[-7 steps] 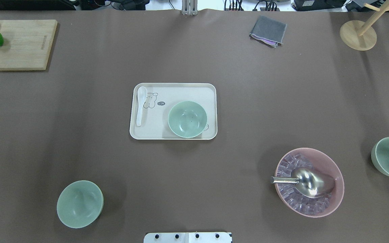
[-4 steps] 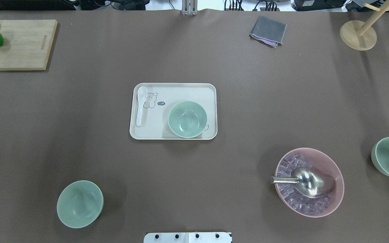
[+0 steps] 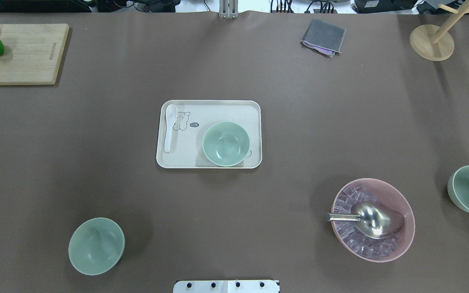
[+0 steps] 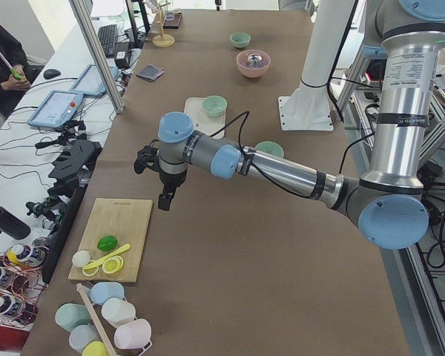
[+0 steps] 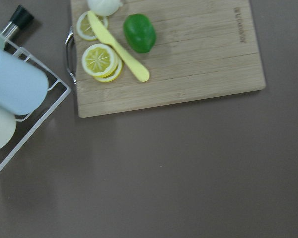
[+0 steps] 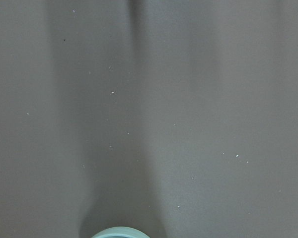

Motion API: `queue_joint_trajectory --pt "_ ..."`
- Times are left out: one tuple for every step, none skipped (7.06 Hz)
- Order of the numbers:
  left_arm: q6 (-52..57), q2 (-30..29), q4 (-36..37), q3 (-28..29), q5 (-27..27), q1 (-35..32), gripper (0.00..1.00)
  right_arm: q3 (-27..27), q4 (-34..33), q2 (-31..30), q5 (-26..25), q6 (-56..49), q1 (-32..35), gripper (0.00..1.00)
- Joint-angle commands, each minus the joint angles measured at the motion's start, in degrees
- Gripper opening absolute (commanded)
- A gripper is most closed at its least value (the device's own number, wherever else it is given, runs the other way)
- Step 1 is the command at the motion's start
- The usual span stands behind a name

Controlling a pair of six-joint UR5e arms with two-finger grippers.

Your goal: Stack green bowls together

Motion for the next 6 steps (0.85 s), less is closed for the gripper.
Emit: queue_joint_trajectory --pt "-11.81 -3.23 -0.21 -0.36 -0.06 10.27 0.99 0.29 0.07 -0.02 0.42 0.37 -0.23 1.00" --pt "-25.04 -4.56 -3.17 -1.39 -0.15 13.30 0.99 0.46 0.07 -0.02 0.51 0.37 -0.23 1.00" --pt "-32.40 -4.22 -8.42 -1.92 0.55 17.77 0.99 0.46 0.07 -0.02 0.51 0.37 -0.23 1.00" --pt "-34.21 -4.31 -8.99 -2.71 0.99 20.77 0.99 0.46 0.16 -0.02 0.51 0.46 -0.23 1.00" --pt "-37.01 -4.22 -8.82 -3.93 0.99 23.24 0.98 0.55 0.25 -0.02 0.60 0.46 -0.40 1.00" --pt "-44.79 -4.13 -8.65 -6.29 1.17 26.83 0.97 0.81 0.33 -0.02 0.68 0.46 -0.58 1.00"
